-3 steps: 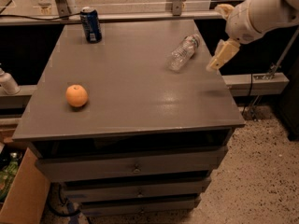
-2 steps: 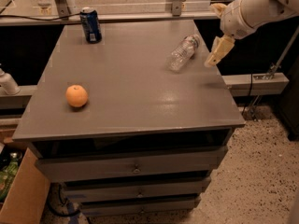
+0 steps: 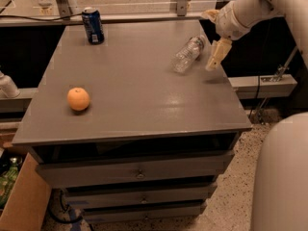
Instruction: Pick water bottle
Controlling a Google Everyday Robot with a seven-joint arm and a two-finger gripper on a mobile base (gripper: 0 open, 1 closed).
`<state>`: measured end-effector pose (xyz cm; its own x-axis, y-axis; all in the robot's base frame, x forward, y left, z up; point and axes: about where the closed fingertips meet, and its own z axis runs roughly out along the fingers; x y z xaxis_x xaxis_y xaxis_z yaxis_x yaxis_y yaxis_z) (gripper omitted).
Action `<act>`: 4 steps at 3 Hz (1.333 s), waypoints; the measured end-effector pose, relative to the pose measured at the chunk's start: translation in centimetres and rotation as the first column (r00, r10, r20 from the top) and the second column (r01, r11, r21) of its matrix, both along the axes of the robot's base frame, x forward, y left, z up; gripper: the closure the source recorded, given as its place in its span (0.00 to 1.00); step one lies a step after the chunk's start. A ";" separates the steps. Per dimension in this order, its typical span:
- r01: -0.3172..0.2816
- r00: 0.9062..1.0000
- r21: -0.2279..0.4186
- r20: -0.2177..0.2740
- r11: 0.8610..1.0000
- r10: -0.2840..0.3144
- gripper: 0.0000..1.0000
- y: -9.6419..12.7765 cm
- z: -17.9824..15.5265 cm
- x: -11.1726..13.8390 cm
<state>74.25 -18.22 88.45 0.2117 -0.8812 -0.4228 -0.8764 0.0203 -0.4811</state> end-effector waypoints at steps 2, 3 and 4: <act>-0.081 0.995 -0.067 -0.056 0.994 0.077 0.00 1.7 -2.2 1.0; -0.102 0.992 -0.089 -0.080 0.991 0.095 0.00 2.2 -2.9 1.4; -0.119 0.989 -0.104 -0.104 0.987 0.108 0.00 2.7 -3.5 1.7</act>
Offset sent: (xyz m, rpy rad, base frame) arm 0.0219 0.0149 -0.0201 -0.1095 0.0731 0.1059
